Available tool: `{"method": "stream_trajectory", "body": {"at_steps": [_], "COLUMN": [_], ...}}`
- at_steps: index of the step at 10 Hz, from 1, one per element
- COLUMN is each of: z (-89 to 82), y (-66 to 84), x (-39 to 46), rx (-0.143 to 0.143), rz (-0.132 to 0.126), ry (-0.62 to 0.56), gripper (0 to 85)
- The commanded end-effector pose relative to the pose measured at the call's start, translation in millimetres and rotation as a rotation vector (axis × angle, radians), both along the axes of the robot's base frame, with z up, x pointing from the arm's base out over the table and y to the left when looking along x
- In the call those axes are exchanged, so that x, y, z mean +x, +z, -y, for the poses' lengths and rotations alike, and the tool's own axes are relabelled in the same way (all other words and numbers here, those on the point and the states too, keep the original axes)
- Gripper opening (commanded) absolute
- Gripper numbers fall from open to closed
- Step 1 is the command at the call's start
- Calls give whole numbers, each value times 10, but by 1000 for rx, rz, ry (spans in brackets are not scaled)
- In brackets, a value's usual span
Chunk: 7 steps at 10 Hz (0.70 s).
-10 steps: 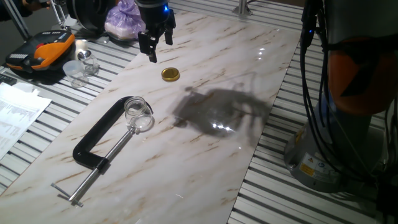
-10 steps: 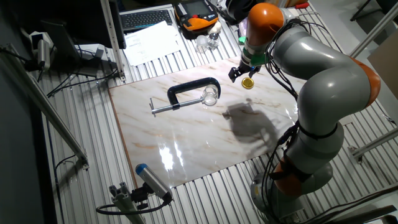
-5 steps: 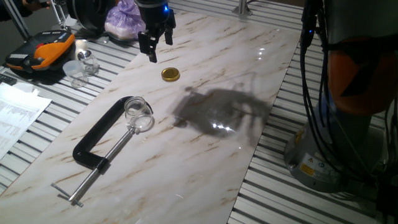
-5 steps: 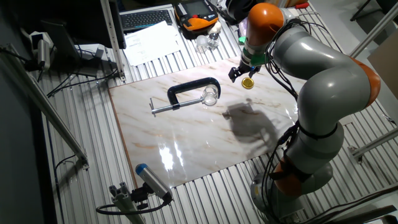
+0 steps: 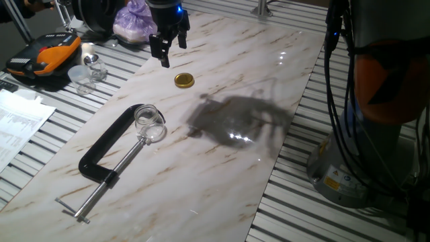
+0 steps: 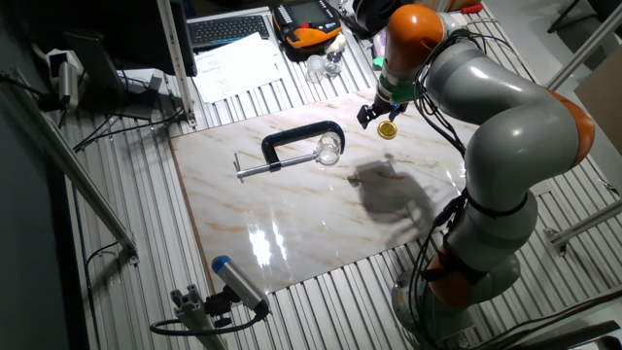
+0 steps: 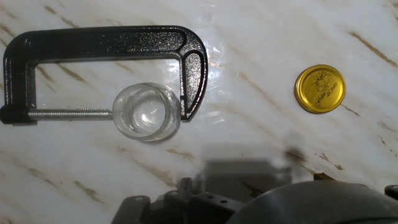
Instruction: Screw the lid onto the jar
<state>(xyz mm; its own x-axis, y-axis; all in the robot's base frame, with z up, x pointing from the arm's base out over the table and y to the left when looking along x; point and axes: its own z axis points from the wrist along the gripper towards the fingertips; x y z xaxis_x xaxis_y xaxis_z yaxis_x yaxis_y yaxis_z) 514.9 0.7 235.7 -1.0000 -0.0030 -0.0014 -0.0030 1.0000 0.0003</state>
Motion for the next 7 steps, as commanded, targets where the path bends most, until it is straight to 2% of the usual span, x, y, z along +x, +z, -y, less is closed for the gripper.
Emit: {"method": "stream_trajectory", "body": {"at_steps": [1,7], "z": [-1,-5], "y": [4,24], "x": [0,9], "rx": [4,2], "rz": [-75,-73], "ry": [11,11], "gripper": [0,0]}}
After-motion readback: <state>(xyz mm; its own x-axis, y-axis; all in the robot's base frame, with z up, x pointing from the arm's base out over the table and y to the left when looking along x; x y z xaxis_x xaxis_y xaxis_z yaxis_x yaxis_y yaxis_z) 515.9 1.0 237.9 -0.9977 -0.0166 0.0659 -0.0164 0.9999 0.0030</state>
